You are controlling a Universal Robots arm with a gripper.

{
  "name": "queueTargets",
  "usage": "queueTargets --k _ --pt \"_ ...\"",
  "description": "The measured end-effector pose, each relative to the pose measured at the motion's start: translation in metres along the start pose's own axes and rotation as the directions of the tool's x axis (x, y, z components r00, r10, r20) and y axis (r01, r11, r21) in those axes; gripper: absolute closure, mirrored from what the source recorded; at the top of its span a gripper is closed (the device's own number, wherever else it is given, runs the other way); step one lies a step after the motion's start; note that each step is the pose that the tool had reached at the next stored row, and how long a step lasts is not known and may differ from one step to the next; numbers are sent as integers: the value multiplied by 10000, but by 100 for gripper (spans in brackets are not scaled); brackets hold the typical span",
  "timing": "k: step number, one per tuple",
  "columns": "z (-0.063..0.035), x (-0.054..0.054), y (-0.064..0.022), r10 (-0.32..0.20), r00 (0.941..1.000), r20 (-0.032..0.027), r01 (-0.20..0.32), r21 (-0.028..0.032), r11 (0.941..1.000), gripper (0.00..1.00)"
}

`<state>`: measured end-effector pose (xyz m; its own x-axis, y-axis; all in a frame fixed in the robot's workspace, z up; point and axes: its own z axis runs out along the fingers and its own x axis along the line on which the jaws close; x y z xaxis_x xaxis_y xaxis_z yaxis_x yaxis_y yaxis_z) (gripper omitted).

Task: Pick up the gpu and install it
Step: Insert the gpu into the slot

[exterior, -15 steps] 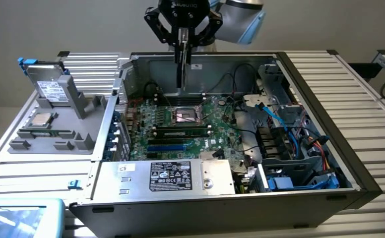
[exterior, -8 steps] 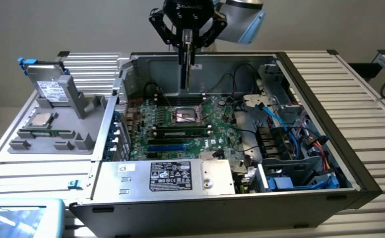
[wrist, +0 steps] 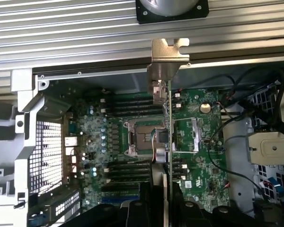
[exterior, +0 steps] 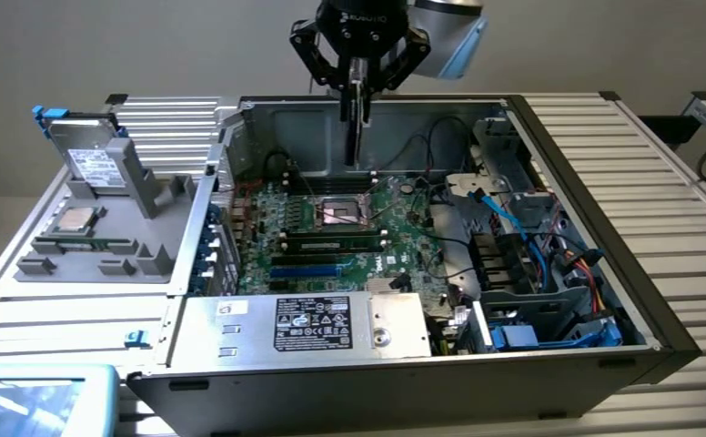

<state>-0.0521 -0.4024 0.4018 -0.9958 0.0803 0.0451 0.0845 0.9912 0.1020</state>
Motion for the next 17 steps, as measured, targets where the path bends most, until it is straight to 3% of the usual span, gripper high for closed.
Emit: queueTargets --k 12,17 --pt "2 -7 1 -35 10000 -8 35 -20 10000 72" --pt "4 -6 1 -800 9968 -89 800 -5 9968 72"
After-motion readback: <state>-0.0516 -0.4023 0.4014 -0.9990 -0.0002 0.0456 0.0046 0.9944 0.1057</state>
